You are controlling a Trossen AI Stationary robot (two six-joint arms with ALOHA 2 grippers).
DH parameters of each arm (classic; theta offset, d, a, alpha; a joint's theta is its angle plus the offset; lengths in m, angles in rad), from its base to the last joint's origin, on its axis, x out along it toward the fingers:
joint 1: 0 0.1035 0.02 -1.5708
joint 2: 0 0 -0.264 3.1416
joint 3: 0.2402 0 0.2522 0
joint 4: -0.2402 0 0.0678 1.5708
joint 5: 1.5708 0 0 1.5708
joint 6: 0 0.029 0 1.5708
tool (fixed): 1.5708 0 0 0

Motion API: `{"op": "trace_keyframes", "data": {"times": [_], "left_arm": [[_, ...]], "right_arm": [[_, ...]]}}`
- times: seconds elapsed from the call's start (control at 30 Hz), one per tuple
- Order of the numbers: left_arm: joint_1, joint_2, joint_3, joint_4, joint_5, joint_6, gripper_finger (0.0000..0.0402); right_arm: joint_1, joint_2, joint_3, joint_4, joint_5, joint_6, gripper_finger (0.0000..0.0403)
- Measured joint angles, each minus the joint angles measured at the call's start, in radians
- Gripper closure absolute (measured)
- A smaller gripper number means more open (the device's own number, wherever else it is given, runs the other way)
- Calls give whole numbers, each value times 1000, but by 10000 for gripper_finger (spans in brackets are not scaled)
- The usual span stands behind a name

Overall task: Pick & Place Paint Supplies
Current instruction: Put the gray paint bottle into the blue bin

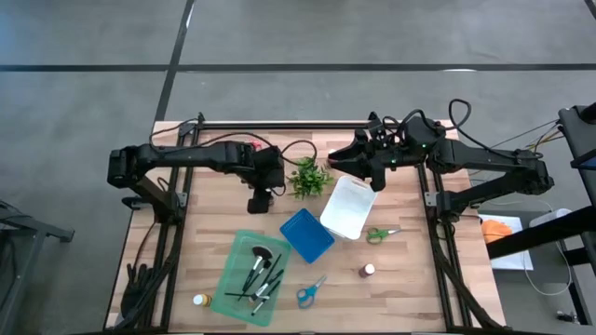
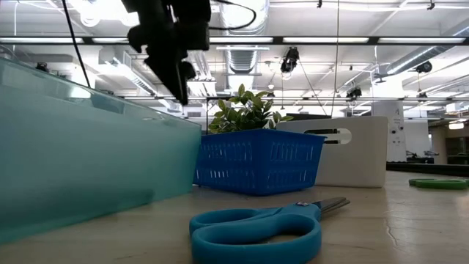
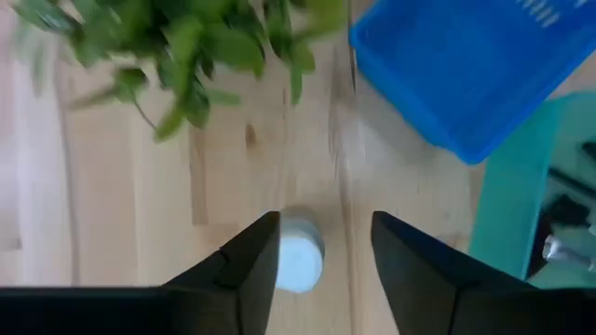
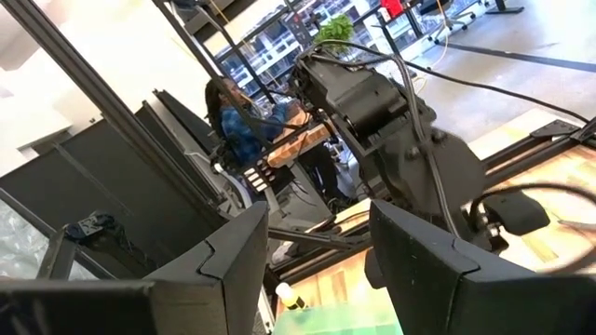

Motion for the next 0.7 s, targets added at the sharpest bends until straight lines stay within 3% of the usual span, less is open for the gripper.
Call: {"op": "trace_keyframes", "data": {"times": [0.3,0.7], "left_arm": [[0,-9,49,-18,-2,1,133],[31,-1,49,-27,-65,80,128]], "right_arm": [[0,0,0,-3,0,3,217],[1,0,0,-4,-2,3,217]]}}
